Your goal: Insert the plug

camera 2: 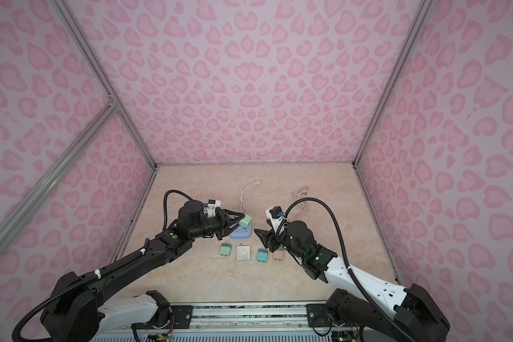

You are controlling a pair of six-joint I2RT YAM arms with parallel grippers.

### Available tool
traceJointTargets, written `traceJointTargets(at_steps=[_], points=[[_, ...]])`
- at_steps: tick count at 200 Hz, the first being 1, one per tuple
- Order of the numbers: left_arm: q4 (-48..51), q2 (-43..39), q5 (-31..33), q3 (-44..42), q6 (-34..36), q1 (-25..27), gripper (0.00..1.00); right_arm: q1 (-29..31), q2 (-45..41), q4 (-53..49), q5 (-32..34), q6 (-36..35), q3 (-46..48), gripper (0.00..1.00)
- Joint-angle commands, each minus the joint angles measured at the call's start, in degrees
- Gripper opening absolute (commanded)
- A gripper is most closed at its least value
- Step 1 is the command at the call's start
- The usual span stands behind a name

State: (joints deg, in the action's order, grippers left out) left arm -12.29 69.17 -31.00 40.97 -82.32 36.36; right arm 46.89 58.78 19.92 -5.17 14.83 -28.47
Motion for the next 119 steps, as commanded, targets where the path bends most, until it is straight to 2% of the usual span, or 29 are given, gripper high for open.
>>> traceJointTargets(at_steps=[1,23,57,119], points=[[-7.06,-0.82,0.18,-1.99,-6.89,-0.07,0.02,-0.13,0.84,12.85,-5.51,0.5,0.01,0.6],[-10.35,-0.43,0.23,-2.88,-9.14,-0.06,0.02,-0.13,0.6,15.14,-7.63,1.24,-0.32,0.61],[-15.25,-0.01,0.42,-3.88,-11.58,-0.06,0.02,-0.14,0.78,13.35,-8.47,1.21,-1.81,0.61],[-18.25,0.37,-1.08,-3.56,-12.07,0.17,0.02,-0.64,3.58,12.45,-8.14,1.32,-3.36,0.61]])
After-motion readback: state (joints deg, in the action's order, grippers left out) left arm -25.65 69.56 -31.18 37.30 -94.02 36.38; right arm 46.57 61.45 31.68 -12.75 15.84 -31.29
